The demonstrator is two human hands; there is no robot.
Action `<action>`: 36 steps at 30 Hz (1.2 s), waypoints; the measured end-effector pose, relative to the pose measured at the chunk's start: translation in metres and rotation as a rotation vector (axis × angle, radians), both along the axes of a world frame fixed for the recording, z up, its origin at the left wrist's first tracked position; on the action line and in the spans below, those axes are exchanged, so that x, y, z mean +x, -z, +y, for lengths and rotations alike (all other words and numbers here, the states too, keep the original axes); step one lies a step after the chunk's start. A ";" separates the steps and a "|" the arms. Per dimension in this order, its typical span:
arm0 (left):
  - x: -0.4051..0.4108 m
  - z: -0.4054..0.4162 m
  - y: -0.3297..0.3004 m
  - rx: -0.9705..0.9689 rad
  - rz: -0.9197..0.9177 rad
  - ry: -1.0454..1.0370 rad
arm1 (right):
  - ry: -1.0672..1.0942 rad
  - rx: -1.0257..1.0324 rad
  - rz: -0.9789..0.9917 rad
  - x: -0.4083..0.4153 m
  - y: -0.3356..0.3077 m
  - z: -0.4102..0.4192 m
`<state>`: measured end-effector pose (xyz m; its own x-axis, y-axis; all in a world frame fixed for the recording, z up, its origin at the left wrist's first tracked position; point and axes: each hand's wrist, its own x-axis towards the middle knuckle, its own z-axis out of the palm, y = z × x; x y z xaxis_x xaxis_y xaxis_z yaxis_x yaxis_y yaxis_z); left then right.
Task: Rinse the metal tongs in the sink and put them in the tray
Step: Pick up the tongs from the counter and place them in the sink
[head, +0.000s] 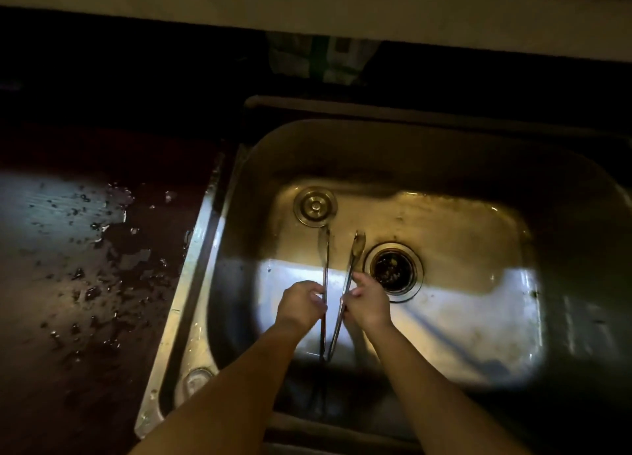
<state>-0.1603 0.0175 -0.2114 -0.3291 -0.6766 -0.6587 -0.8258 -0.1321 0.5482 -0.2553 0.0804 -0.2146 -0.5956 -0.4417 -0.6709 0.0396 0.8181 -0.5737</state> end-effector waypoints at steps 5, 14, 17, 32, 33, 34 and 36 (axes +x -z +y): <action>-0.008 -0.002 0.004 -0.001 -0.029 0.016 | -0.007 -0.005 0.013 -0.004 0.001 0.001; -0.009 -0.009 -0.003 0.097 -0.083 0.140 | -0.113 0.014 0.041 -0.011 -0.009 0.007; -0.011 -0.011 -0.022 0.036 -0.148 0.304 | -0.287 0.055 0.088 -0.017 -0.025 0.012; -0.041 0.150 -0.121 -0.662 0.153 0.662 | -0.349 0.193 0.722 -0.039 -0.156 0.166; -0.044 0.159 -0.117 -0.648 0.137 0.693 | -0.306 0.192 0.751 -0.037 -0.161 0.178; -0.046 0.165 -0.113 -0.631 0.109 0.723 | -0.265 0.197 0.787 -0.036 -0.164 0.189; -0.047 0.173 -0.102 -0.607 0.041 0.765 | -0.177 0.221 0.865 -0.034 -0.171 0.208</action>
<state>-0.2068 0.1903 -0.1099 -0.8354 -0.4910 -0.2470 -0.5496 0.7459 0.3762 -0.2889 0.2883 -0.0439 -0.8663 -0.4891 -0.1019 -0.4685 0.8661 -0.1740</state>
